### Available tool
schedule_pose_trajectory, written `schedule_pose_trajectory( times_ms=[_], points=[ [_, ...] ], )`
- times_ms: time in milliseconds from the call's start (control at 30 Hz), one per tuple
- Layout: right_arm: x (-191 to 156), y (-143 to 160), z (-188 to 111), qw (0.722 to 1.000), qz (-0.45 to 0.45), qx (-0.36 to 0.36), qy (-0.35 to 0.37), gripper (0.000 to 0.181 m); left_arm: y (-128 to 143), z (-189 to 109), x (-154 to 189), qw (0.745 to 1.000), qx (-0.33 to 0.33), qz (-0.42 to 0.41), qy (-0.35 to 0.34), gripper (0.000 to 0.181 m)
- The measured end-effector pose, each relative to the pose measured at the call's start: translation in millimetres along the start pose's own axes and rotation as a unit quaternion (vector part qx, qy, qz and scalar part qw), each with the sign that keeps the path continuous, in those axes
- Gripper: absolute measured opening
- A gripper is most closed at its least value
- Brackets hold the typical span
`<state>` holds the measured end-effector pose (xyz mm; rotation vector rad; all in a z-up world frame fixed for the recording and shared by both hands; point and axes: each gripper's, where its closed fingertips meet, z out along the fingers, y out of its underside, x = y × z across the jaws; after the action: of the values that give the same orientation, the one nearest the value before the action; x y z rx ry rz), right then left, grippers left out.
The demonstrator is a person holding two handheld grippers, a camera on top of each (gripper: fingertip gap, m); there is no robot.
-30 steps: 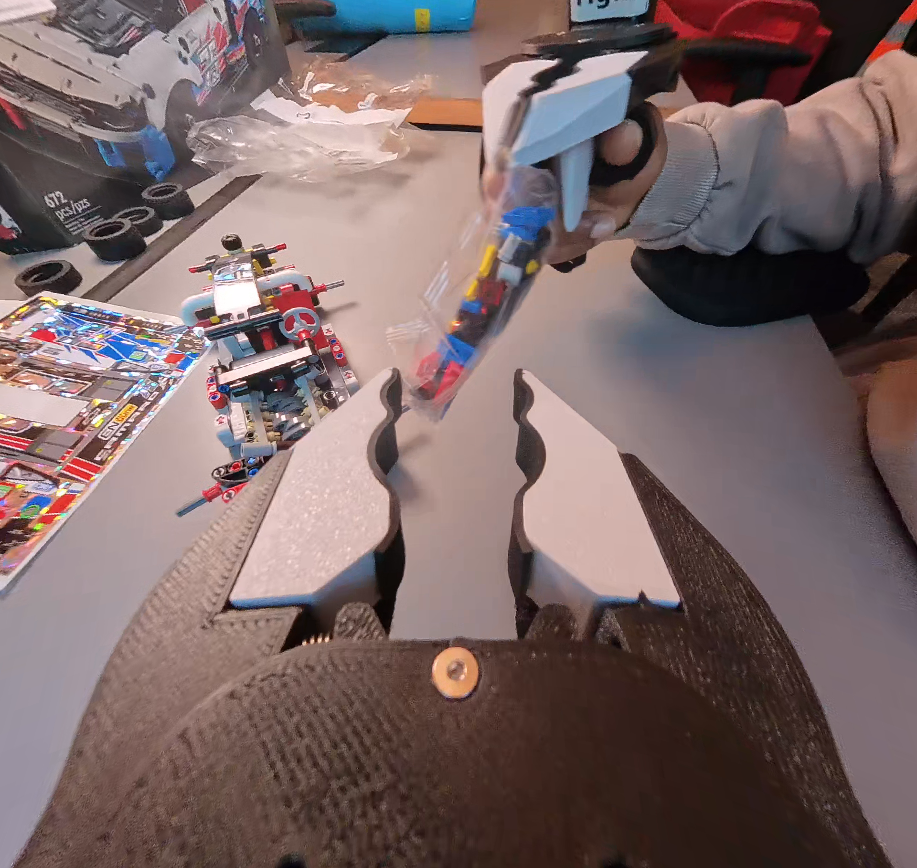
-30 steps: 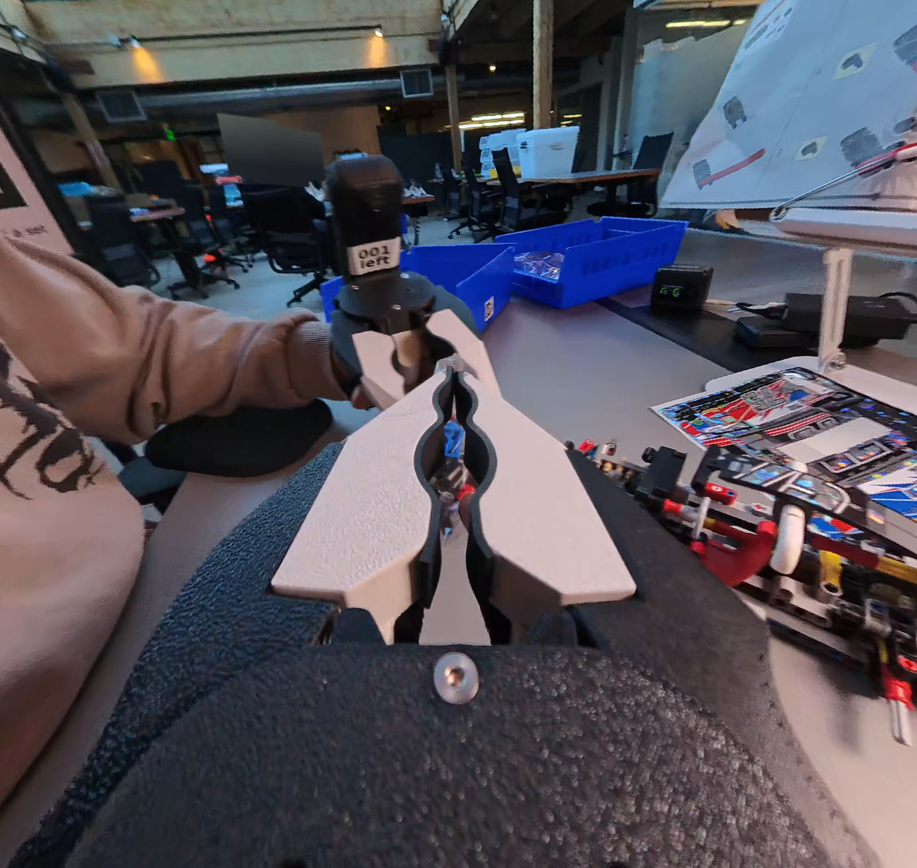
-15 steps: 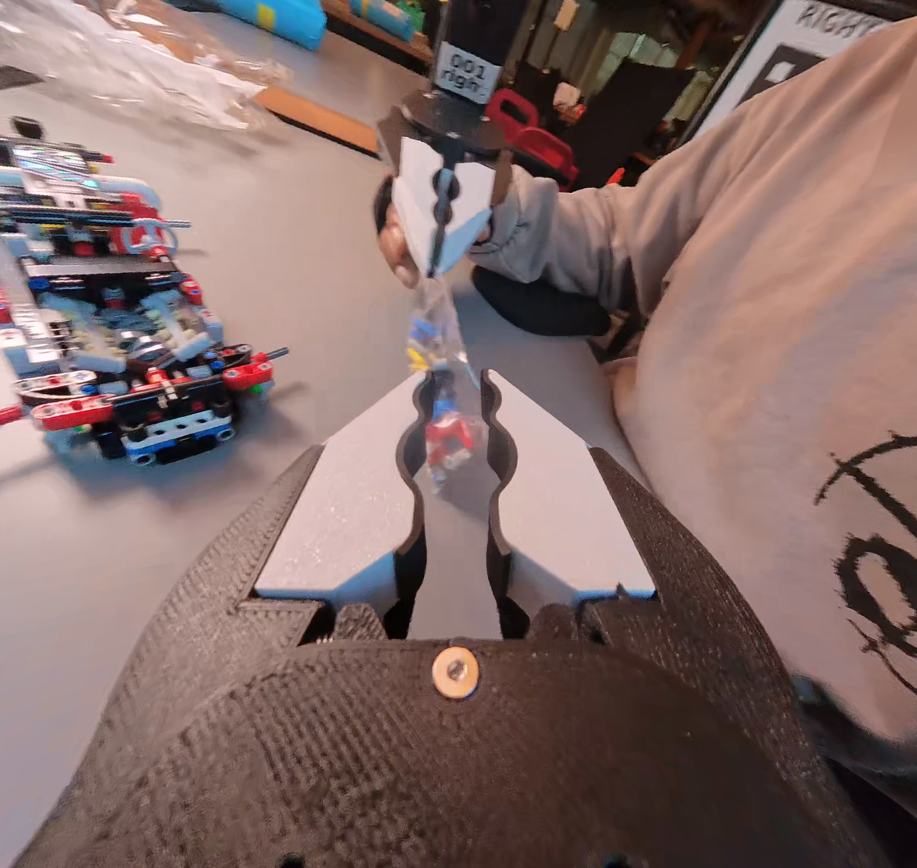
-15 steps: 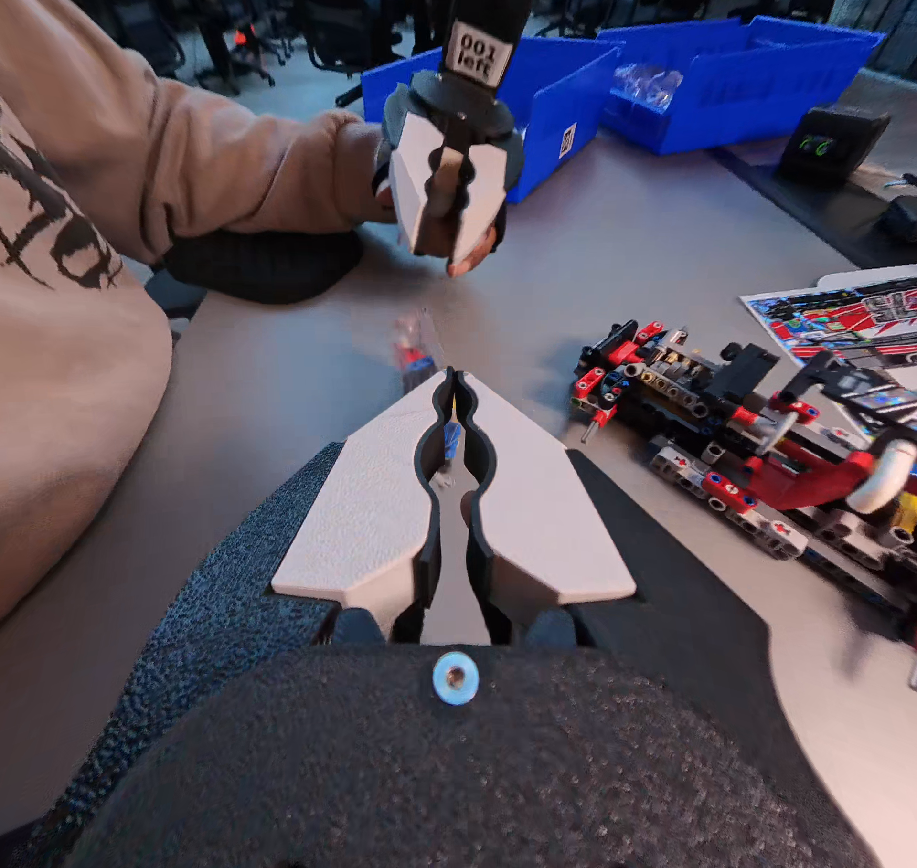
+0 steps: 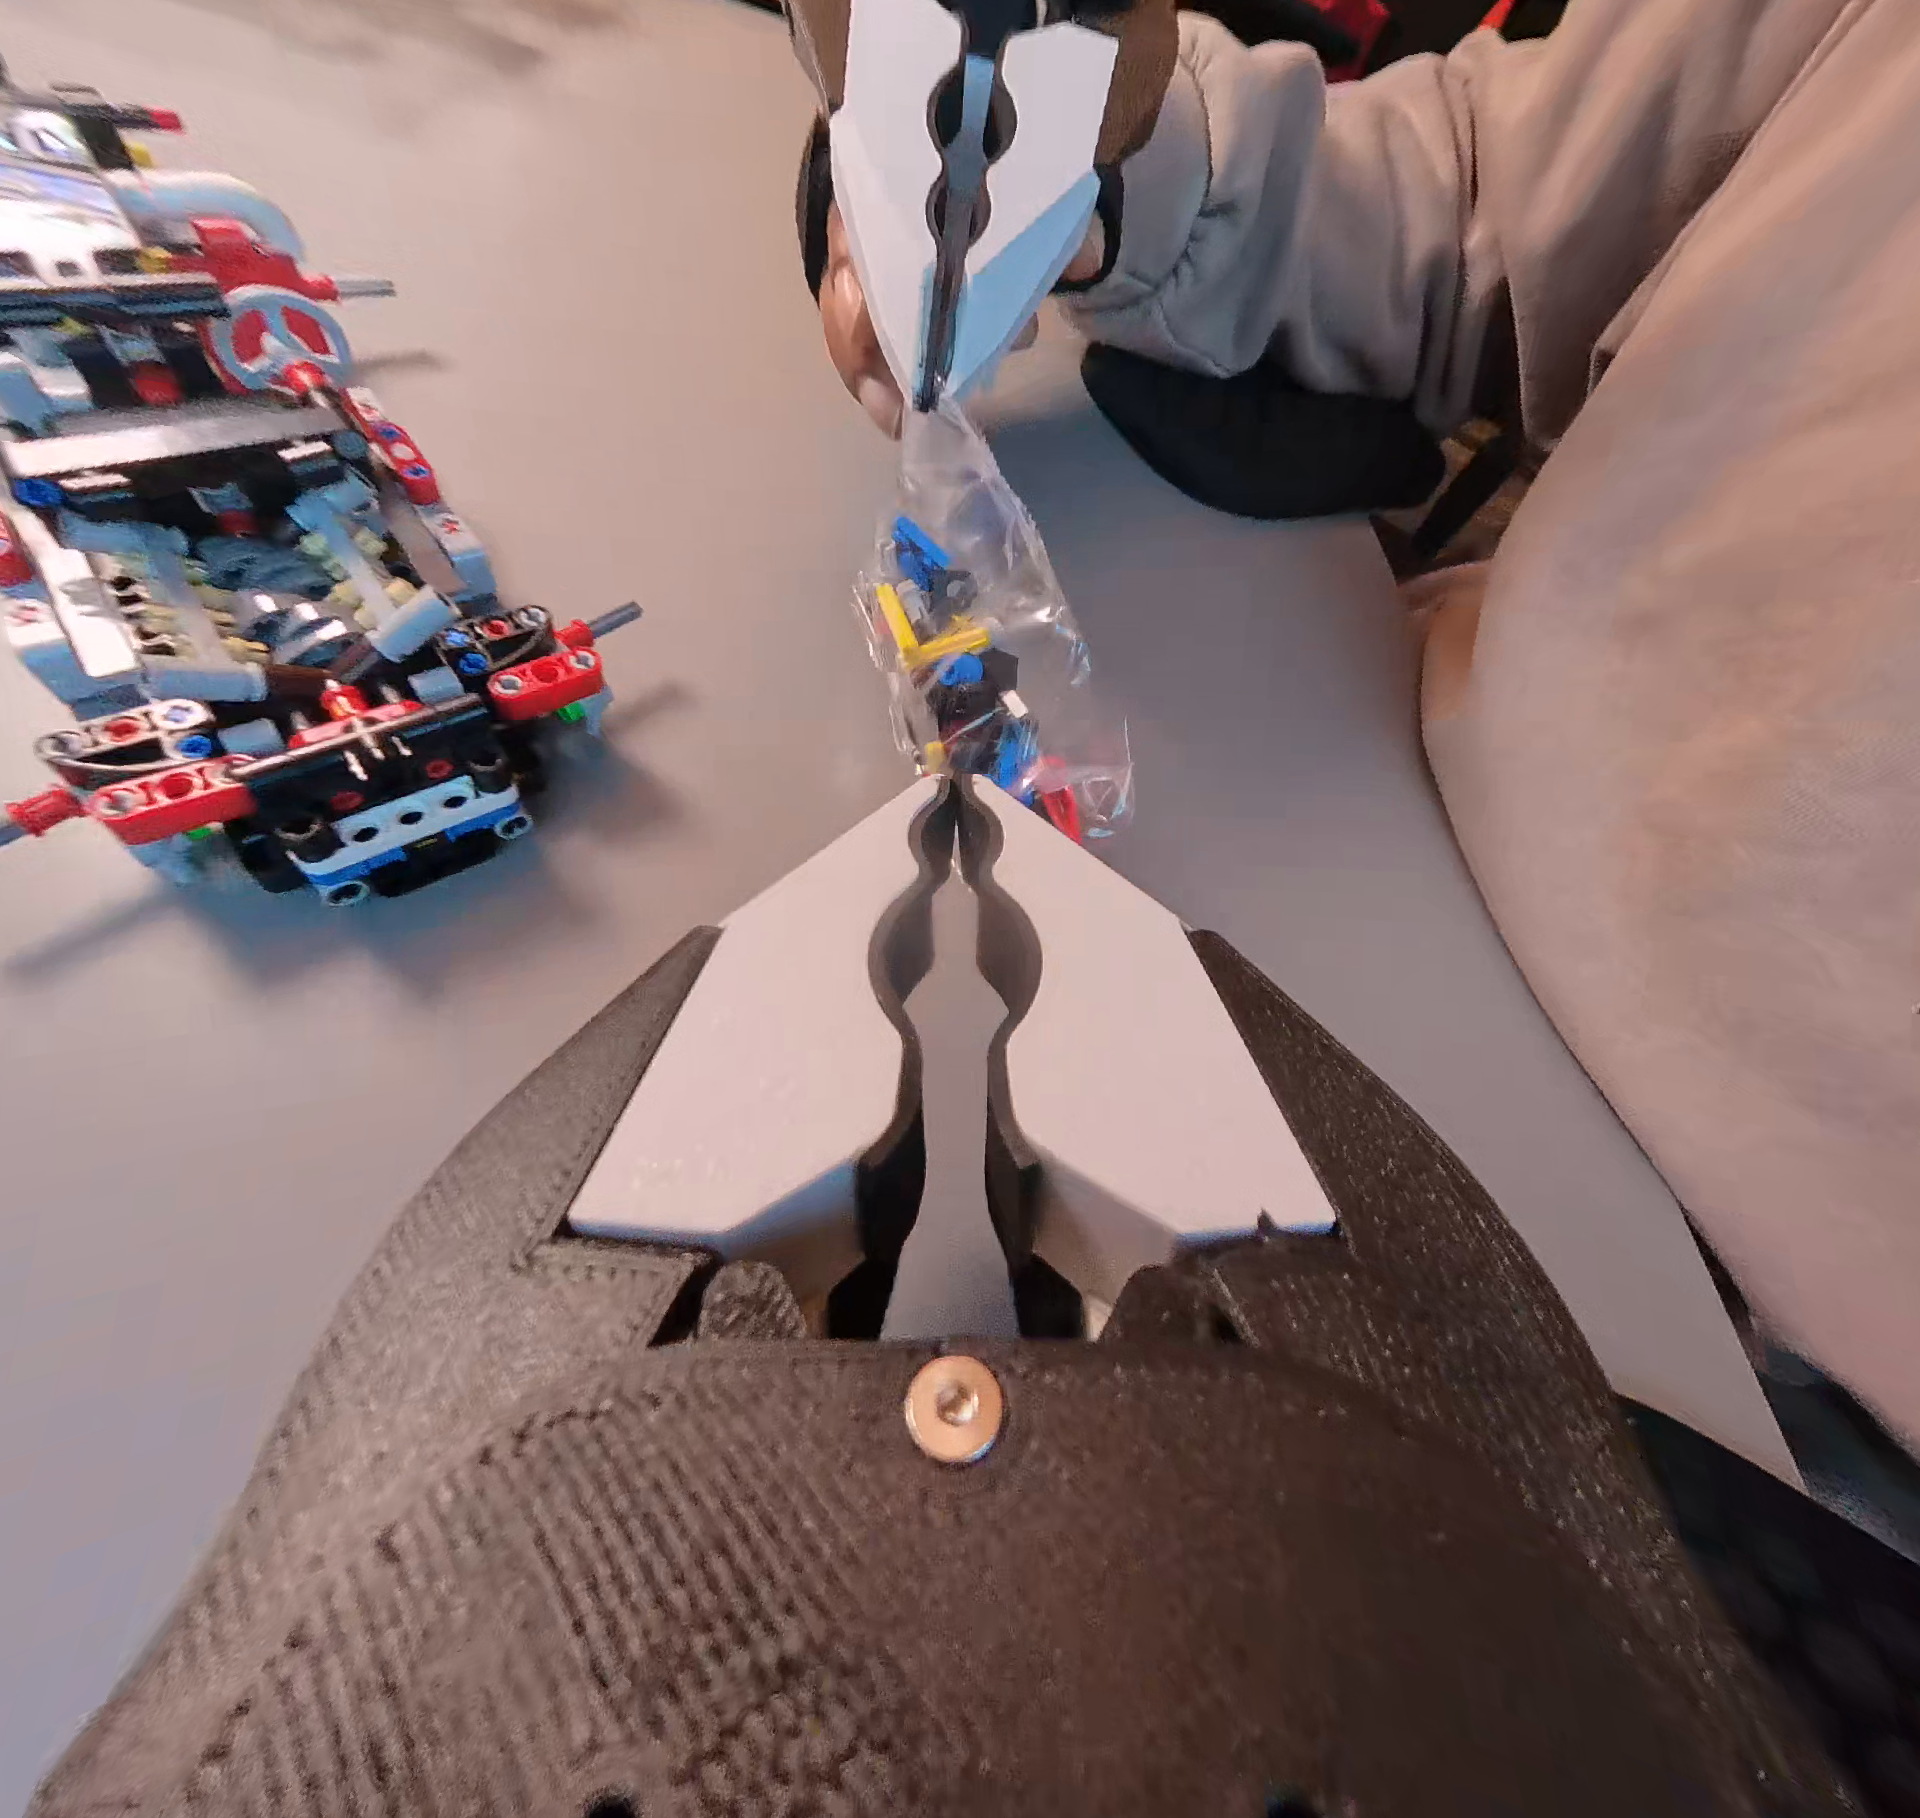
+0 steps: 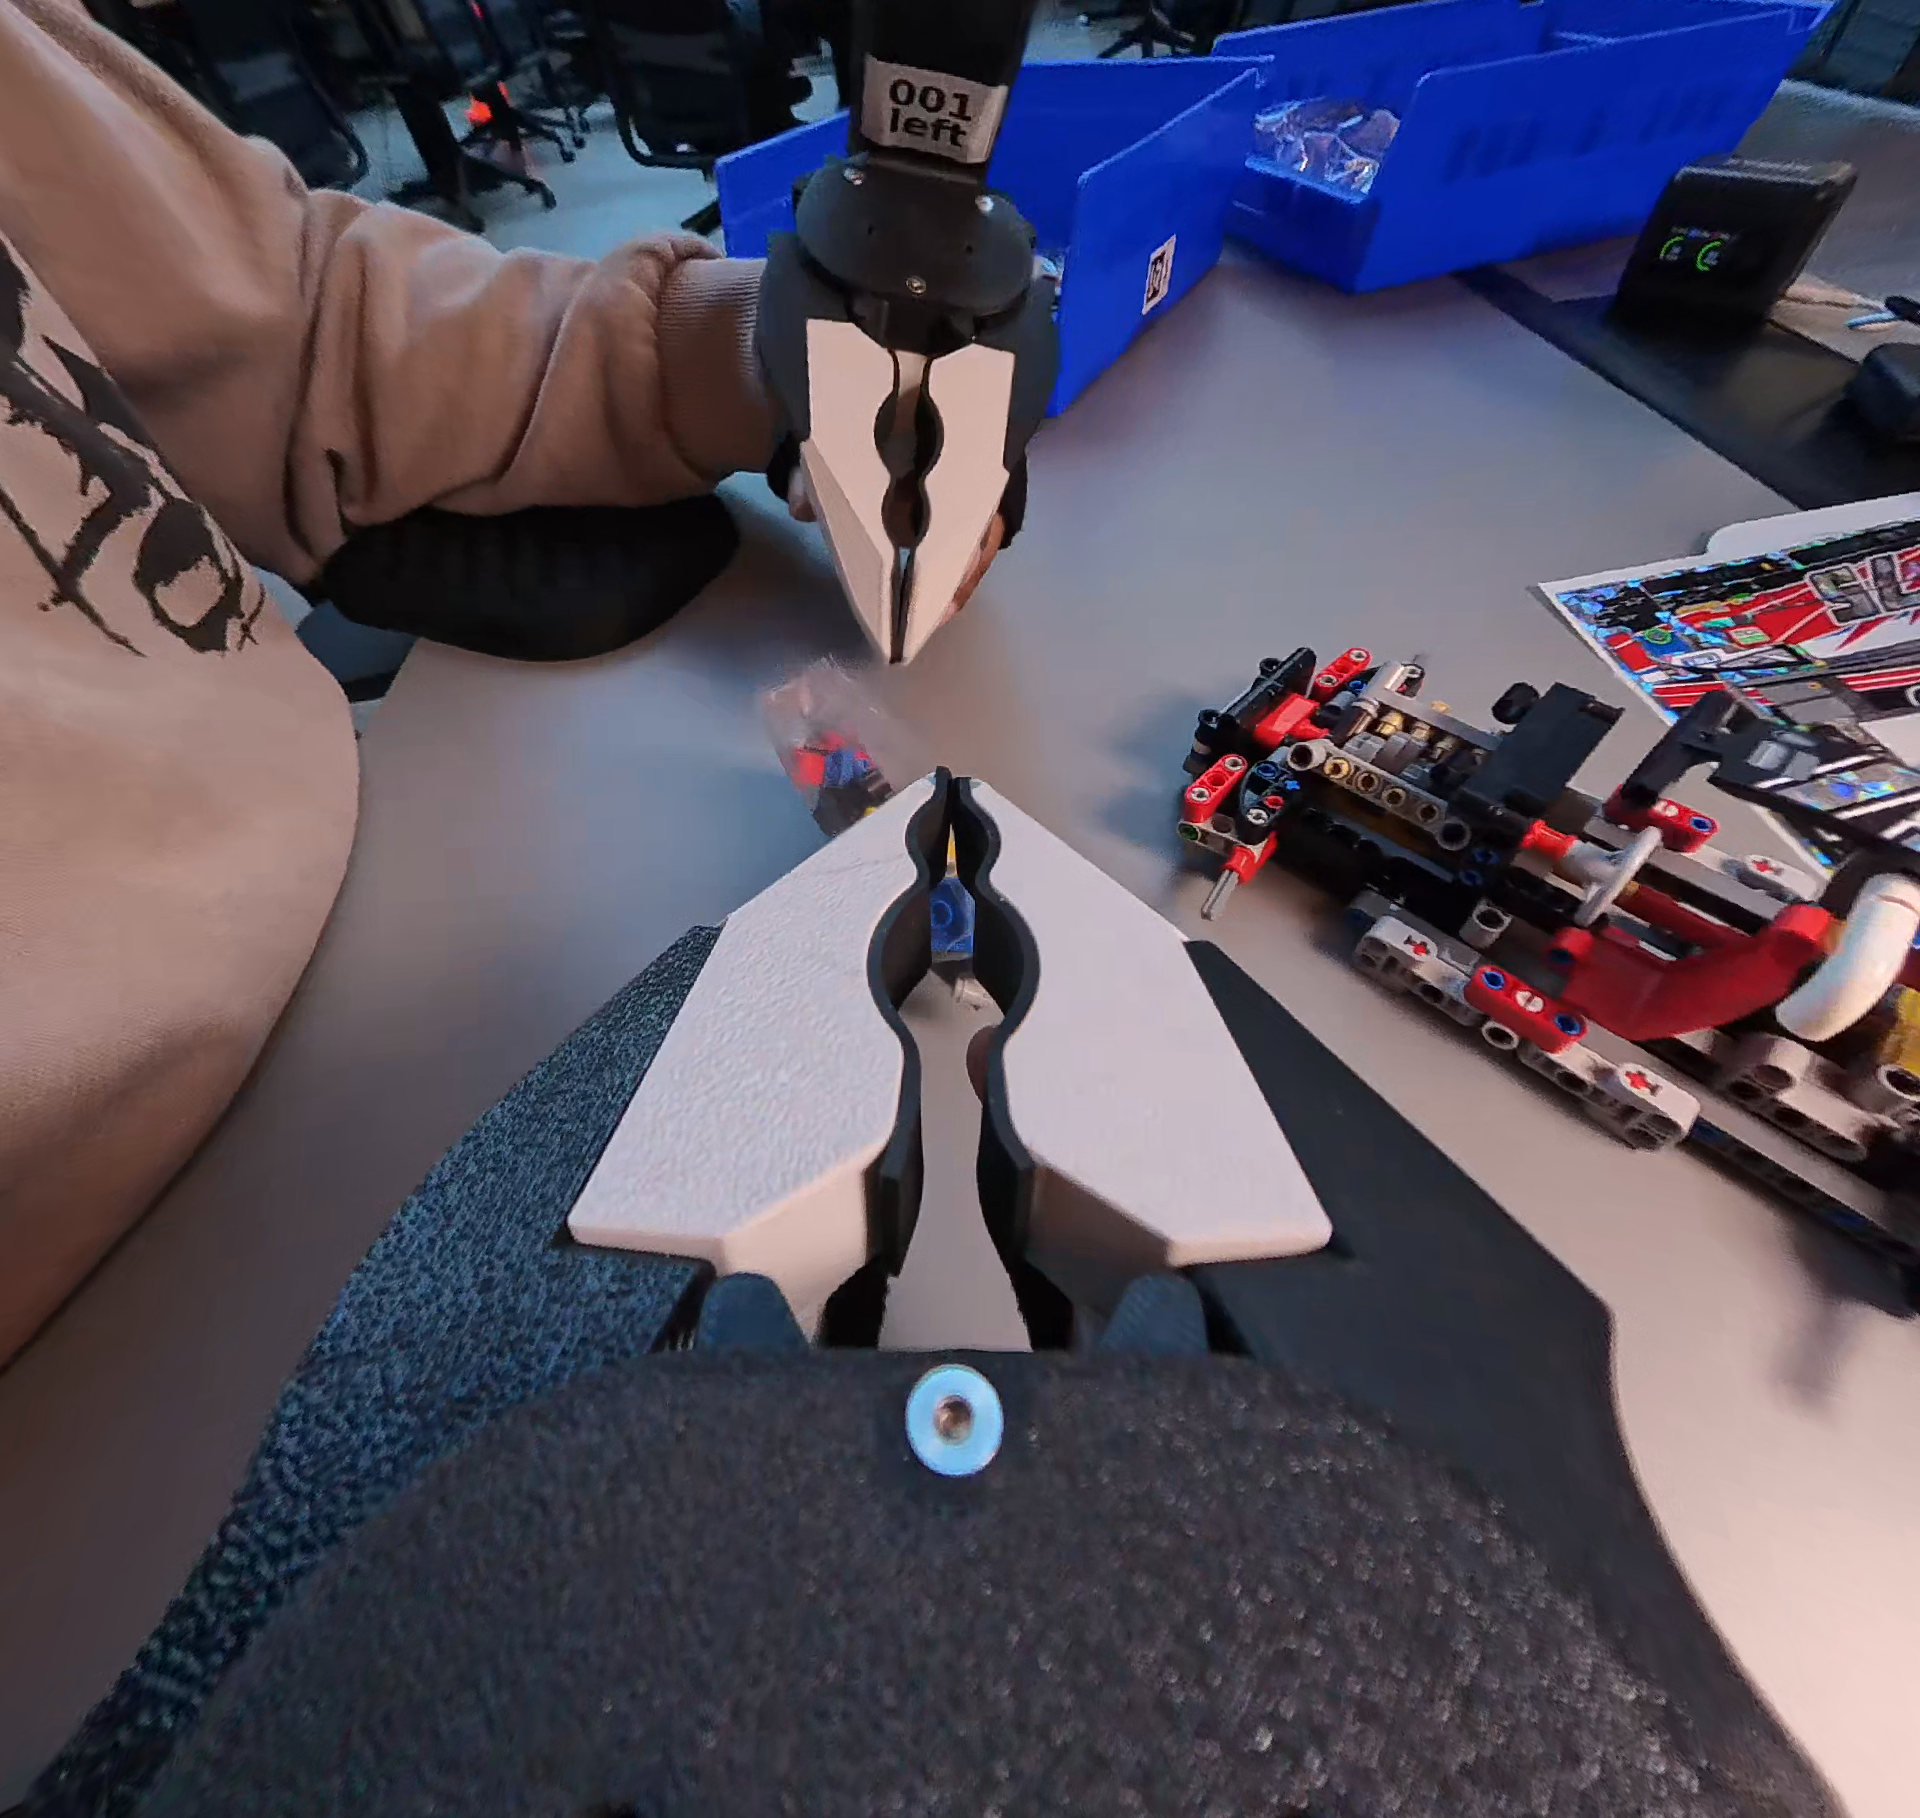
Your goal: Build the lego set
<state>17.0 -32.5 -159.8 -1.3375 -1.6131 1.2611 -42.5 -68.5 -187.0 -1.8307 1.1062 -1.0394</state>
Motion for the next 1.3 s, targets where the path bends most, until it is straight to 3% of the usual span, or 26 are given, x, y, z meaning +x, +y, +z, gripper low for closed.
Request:
schedule_pose_trajectory(
  times_ms=[33,100,133,267,400,500,700,800,933,1033,1167,1300],
  points=[
    [3,-2,1,1.000,0.001,0.006,0.002,0.000,-4,-1,0,1.000,0.013,-0.001,-0.006,0.006],
    [2,-6,4,1.000,0.007,0.018,-0.006,0.000,-2,4,5,0.999,0.011,-0.027,0.013,0.049],
    [1,-6,7,1.000,0.010,0.020,-0.012,0.000,0,10,5,0.999,0.005,-0.035,0.015,0.054],
    [0,1,11,1.000,-0.002,0.000,-0.005,0.000,9,21,4,0.999,-0.043,0.001,-0.004,0.010],
    [3,6,2,1.000,0.008,-0.004,-0.005,0.000,-16,-3,-8,0.998,0.043,-0.043,0.000,0.005],
    [3,13,3,1.000,0.009,-0.026,-0.006,0.000,-9,0,-10,0.999,0.038,-0.037,-0.010,0.004],
    [5,8,-4,0.997,0.077,-0.013,-0.020,0.000,-21,-18,-13,0.992,0.104,-0.075,0.002,0.000],
    [19,7,-10,0.998,0.050,-0.035,0.005,0.002,-15,-16,-19,0.994,0.082,-0.063,-0.023,0.000],
    [66,-20,-30,0.994,-0.042,-0.078,0.065,0.041,-14,-19,-25,0.994,0.077,-0.073,-0.036,0.000],
    [133,-13,-46,0.952,-0.175,-0.206,0.142,0.065,-12,-27,-25,0.993,0.085,-0.074,-0.036,0.000],
    [178,20,-36,0.900,-0.237,-0.357,0.083,0.097,-11,-28,-20,0.993,0.091,-0.069,-0.025,0.000],
    [190,50,-19,0.862,-0.238,-0.447,-0.002,0.107,-11,-27,-22,0.993,0.095,-0.071,-0.029,0.000]
  ],
)
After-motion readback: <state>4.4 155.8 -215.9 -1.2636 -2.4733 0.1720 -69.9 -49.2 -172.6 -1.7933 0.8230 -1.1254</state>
